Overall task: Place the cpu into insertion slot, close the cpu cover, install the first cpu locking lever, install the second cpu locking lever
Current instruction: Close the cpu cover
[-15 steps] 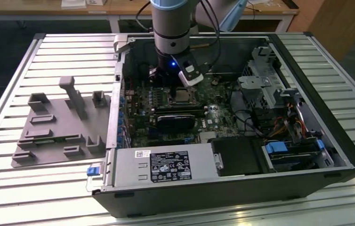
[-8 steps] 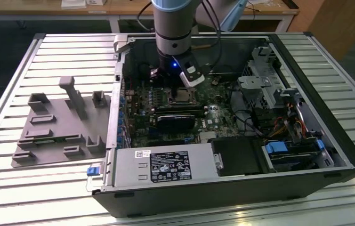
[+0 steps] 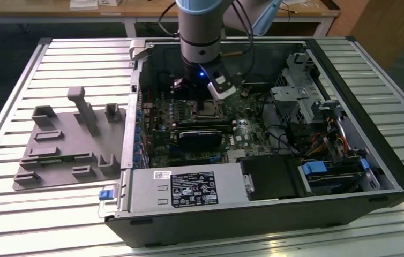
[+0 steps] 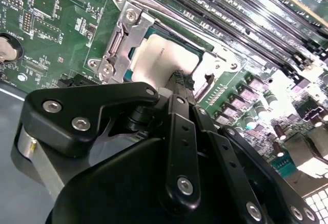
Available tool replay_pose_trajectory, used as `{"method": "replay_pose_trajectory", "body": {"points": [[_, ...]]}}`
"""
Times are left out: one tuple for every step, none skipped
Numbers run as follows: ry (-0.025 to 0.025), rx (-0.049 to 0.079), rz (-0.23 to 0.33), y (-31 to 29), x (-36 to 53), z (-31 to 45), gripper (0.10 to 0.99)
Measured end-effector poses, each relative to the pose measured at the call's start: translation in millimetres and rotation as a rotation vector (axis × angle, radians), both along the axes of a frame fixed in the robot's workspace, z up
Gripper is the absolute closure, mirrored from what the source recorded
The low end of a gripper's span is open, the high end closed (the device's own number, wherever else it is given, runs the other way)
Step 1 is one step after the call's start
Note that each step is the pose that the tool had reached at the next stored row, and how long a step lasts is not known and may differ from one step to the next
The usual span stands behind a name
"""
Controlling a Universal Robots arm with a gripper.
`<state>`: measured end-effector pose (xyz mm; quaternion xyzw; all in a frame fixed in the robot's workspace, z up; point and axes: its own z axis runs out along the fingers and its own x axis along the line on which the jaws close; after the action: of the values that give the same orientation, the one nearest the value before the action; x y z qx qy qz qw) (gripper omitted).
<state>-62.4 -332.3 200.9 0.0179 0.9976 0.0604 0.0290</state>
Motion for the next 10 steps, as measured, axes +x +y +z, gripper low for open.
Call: {"method": "replay_pose_trajectory", "body": {"points": [[0.0001, 0.000, 0.000, 0.0, 0.8, -0.2, 0.984], [0.0000, 0.000, 0.000, 0.0, 1.7, -0.5, 0.984], [0.0000, 0.000, 0.000, 0.0, 2.5, -0.6, 0.984], [-0.0001, 0.000, 0.000, 0.0, 3.3, -0.7, 0.984], [-0.0001, 0.000, 0.000, 0.0, 3.9, -0.8, 0.984], [-0.0001, 0.000, 0.000, 0.0, 4.5, -0.9, 0.984], [-0.0001, 0.000, 0.000, 0.0, 4.6, -0.8, 0.984], [-0.0001, 0.000, 0.000, 0.0, 4.7, -0.8, 0.984], [-0.0001, 0.000, 0.000, 0.0, 4.7, -0.7, 0.984], [0.0001, 0.000, 0.000, 0.0, 4.8, -0.2, 0.984]]}}
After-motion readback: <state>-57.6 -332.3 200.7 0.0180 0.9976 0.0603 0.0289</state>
